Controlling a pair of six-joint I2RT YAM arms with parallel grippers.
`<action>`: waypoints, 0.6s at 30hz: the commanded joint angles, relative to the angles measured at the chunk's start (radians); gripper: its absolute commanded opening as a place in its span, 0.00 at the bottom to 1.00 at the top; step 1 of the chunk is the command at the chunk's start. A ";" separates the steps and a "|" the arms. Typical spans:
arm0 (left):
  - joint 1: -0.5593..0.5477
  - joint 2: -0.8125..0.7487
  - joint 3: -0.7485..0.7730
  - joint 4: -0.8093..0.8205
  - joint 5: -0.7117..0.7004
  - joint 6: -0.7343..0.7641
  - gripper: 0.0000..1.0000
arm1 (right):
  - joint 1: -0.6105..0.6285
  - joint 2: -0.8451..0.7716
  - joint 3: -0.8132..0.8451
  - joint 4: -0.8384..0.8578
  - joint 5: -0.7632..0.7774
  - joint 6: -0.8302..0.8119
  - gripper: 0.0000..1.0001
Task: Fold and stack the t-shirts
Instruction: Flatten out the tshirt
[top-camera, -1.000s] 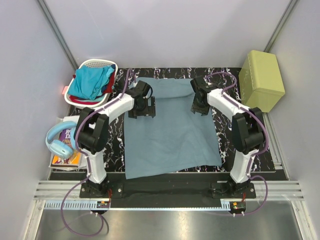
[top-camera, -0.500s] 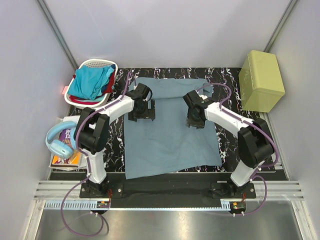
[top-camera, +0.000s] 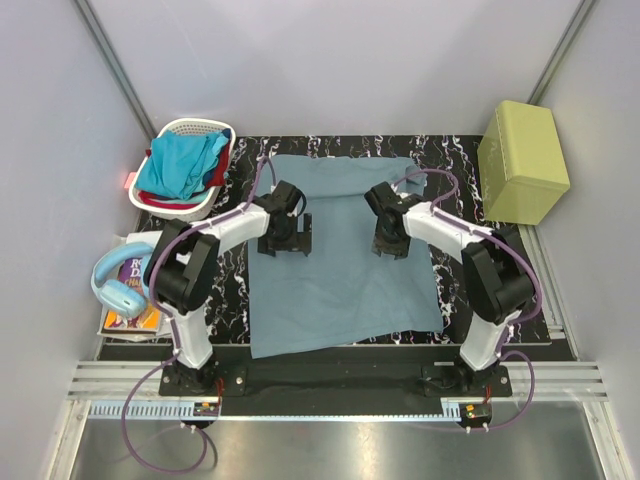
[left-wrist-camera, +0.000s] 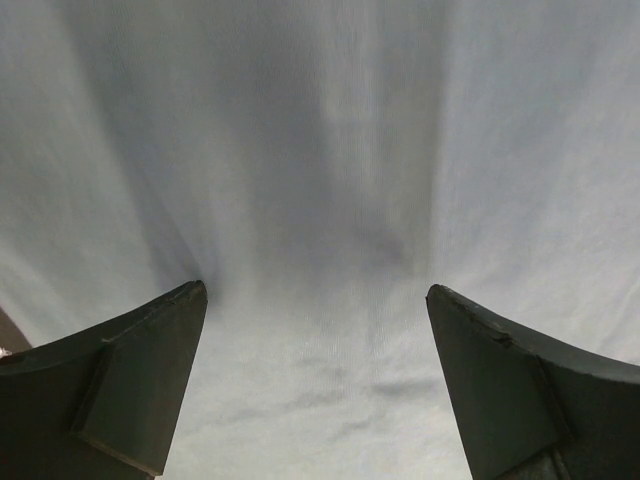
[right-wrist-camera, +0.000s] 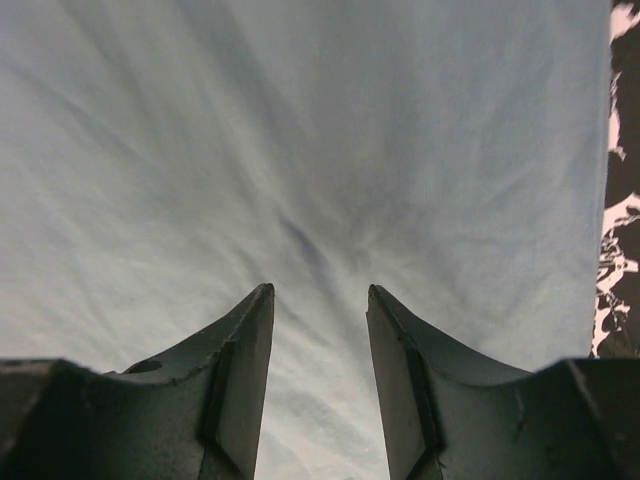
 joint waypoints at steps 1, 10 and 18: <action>-0.005 -0.064 -0.029 0.031 -0.006 0.003 0.99 | -0.075 0.015 0.127 0.024 0.054 -0.019 0.50; -0.004 -0.030 -0.009 0.037 0.052 -0.005 0.87 | -0.145 0.150 0.271 0.011 0.022 -0.036 0.49; -0.005 -0.030 -0.017 0.040 0.043 0.003 0.78 | -0.145 0.211 0.314 0.006 0.023 -0.059 0.49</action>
